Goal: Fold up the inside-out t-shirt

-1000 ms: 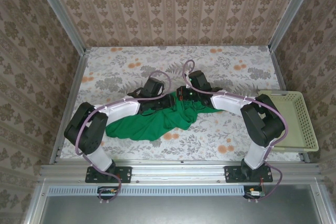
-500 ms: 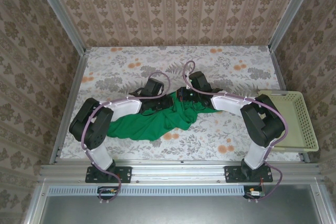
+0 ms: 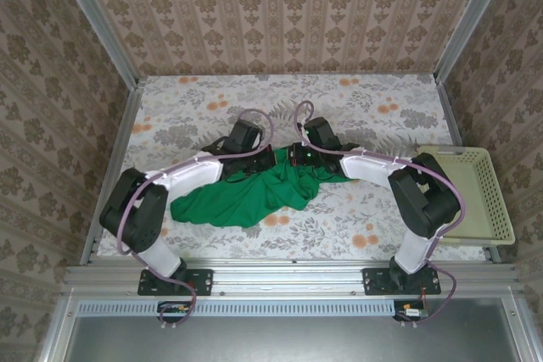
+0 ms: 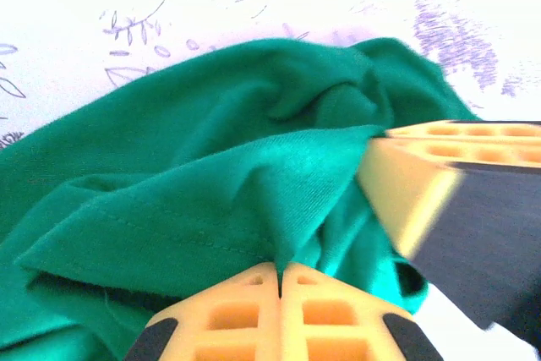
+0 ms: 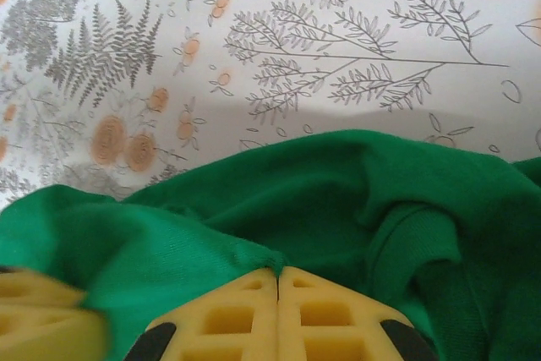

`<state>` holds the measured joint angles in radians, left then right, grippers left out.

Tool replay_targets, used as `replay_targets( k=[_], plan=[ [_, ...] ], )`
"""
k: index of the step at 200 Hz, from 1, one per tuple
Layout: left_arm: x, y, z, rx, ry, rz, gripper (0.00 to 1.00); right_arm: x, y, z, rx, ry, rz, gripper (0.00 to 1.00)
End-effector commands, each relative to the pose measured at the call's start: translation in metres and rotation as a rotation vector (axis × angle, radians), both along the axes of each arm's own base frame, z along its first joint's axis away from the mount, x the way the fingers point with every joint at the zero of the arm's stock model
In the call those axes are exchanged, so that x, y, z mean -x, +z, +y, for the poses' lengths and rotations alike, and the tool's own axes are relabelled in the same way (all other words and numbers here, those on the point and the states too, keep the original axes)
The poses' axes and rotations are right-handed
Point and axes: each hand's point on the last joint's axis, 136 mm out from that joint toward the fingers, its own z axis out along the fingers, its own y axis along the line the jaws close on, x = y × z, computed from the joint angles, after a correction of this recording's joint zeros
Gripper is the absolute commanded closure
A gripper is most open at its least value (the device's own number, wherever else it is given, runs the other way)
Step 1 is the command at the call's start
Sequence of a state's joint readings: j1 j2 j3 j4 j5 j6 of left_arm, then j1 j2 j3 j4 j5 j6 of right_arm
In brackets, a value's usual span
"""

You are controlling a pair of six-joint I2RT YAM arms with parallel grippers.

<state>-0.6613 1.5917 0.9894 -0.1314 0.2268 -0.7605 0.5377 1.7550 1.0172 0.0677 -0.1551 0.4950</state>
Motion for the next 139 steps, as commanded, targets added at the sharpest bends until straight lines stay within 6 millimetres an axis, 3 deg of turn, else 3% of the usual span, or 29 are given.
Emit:
replay_targets(
  k=[1,28,54,95,120,139],
  plan=[
    [0.004,0.043,-0.002,0.041,-0.036,-0.088,1.0,-0.003,0.012,-0.012,0.093,-0.014,-0.047,1.0],
    [0.007,0.063,0.006,0.09,-0.027,-0.114,1.0,-0.003,0.021,-0.015,0.118,-0.006,-0.076,0.93],
    [0.002,0.072,0.011,0.159,-0.009,-0.106,1.0,0.008,0.038,-0.011,0.111,0.029,-0.116,0.7],
    [-0.003,0.085,0.015,0.195,-0.001,-0.122,1.0,0.049,0.06,0.005,0.063,0.129,-0.206,0.4],
    [-0.003,0.091,0.017,0.204,-0.001,-0.129,1.0,0.064,0.05,0.024,0.068,0.202,-0.199,0.37],
    [-0.003,0.094,0.019,0.195,-0.003,-0.13,1.0,0.061,0.039,0.025,0.097,0.182,-0.179,0.37]
  ],
)
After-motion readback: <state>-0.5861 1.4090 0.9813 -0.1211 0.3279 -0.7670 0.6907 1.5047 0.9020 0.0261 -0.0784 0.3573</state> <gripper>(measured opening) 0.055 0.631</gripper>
